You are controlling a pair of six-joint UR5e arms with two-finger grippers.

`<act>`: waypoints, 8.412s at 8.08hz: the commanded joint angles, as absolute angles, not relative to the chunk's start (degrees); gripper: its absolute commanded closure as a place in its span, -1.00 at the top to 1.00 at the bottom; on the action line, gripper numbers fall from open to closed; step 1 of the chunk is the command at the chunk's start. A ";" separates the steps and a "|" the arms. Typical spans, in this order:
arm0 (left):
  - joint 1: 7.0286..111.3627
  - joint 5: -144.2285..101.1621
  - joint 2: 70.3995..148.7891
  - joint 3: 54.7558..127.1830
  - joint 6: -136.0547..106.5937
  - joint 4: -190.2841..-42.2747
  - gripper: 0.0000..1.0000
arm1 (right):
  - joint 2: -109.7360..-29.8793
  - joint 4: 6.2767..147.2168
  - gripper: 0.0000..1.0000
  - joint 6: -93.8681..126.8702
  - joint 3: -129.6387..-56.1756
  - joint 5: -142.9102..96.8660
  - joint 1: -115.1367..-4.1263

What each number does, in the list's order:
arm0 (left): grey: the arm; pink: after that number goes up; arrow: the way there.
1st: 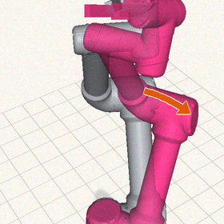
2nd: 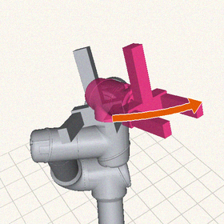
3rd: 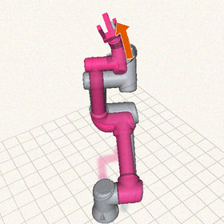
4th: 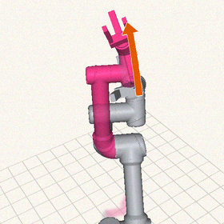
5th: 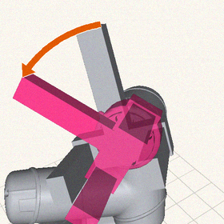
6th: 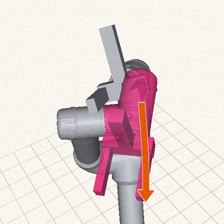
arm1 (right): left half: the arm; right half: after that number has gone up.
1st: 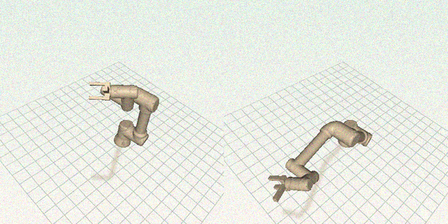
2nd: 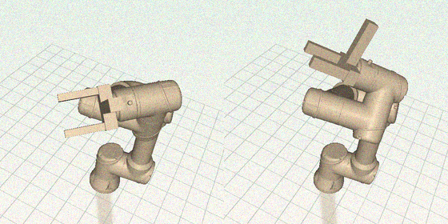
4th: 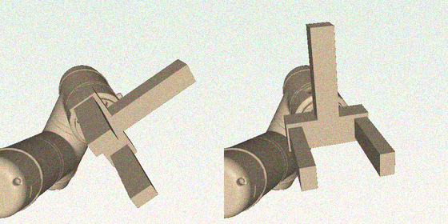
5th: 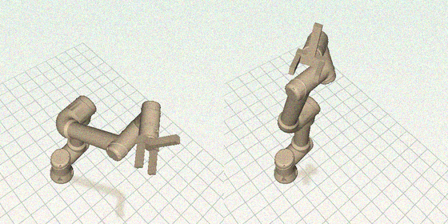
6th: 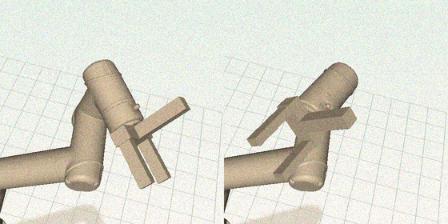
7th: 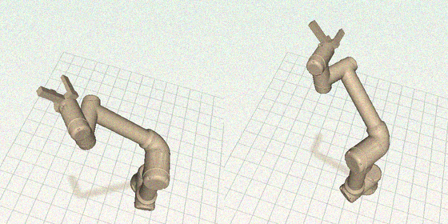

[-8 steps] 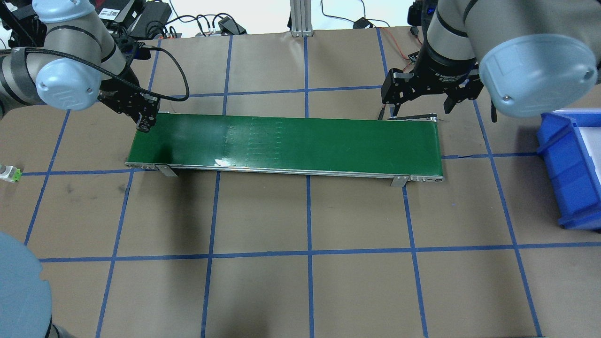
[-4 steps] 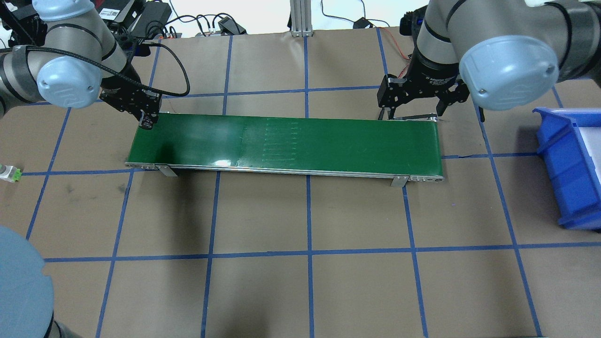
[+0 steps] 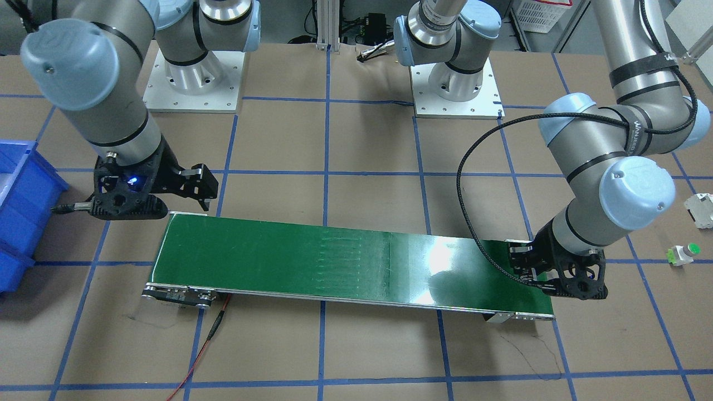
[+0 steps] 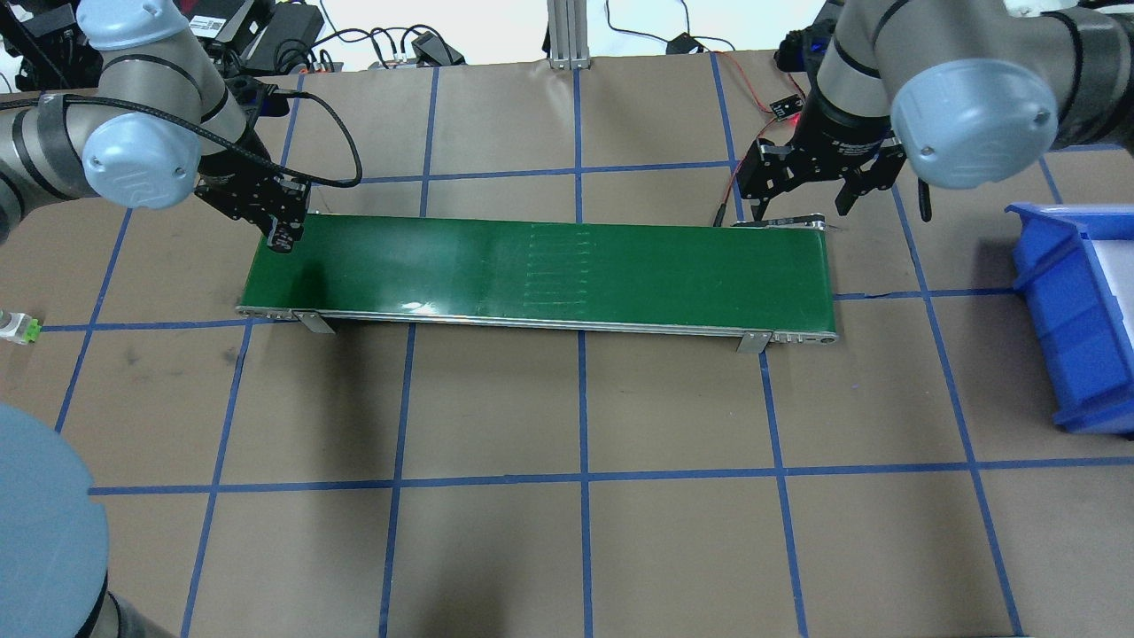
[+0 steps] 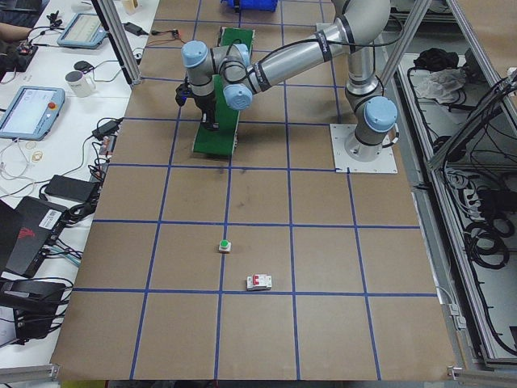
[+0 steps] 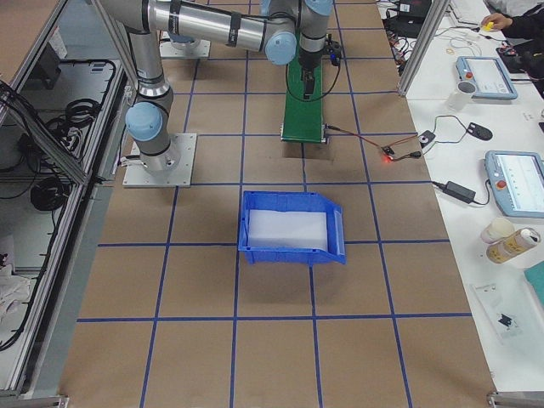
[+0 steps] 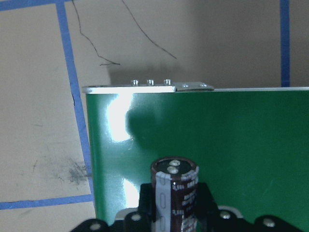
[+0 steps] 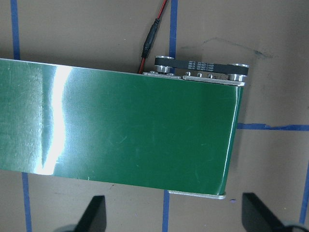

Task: Move capacitor from left to right

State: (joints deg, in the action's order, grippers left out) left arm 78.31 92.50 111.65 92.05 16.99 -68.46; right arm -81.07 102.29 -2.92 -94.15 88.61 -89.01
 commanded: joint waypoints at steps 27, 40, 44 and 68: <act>89.73 92.20 92.91 83.76 -6.68 -93.96 1.00 | -70.40 112.94 1.00 -7.38 -102.39 75.06 -81.04; 90.44 92.64 89.03 83.93 -6.24 -92.90 1.00 | -69.96 113.03 1.00 -7.38 -102.39 74.88 -81.04; 90.44 92.64 88.77 84.11 -6.06 -91.93 1.00 | -69.87 113.03 1.00 -7.38 -102.39 74.88 -81.04; 90.44 92.64 89.12 84.37 -6.15 -90.18 1.00 | -69.70 113.20 1.00 -7.29 -102.39 74.71 -81.04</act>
